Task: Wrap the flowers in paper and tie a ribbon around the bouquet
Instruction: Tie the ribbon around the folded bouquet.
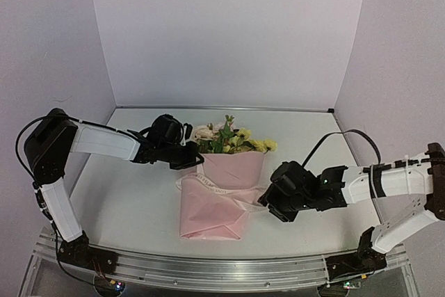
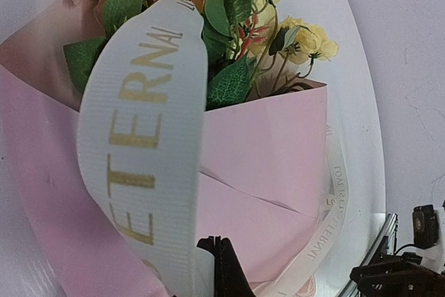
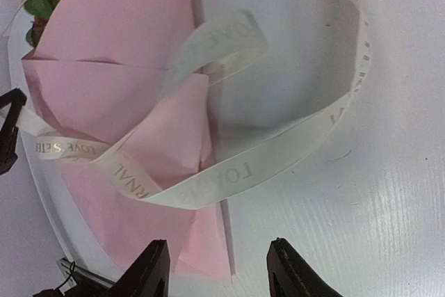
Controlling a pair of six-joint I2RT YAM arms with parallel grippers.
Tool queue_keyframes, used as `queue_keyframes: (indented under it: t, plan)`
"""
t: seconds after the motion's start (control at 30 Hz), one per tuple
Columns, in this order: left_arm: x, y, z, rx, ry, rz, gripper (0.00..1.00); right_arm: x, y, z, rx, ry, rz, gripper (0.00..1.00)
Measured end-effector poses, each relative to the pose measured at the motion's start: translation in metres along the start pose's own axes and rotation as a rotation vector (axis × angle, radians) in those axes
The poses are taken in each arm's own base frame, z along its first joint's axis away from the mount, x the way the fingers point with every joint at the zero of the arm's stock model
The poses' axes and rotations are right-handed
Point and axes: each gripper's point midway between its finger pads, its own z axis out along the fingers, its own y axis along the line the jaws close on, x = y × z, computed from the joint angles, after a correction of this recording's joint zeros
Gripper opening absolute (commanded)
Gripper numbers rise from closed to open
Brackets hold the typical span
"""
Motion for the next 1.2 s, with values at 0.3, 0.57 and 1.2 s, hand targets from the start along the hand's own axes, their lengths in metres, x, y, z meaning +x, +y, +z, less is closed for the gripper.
queue_keyframes:
  t: [0.3,0.57,1.2]
  plan:
    - [0.0,-0.001,-0.003,-0.002,0.0,0.004,0.0,-0.005,-0.006,0.032,-0.012,-0.066,0.191,0.43]
    - [-0.004,-0.001,-0.009,-0.017,-0.015,0.01,0.0,0.0,-0.027,0.052,0.004,-0.065,0.281,0.44]
    - [-0.017,0.015,-0.028,-0.096,-0.056,-0.015,0.0,-0.066,-0.037,0.047,0.034,-0.196,0.268,0.0]
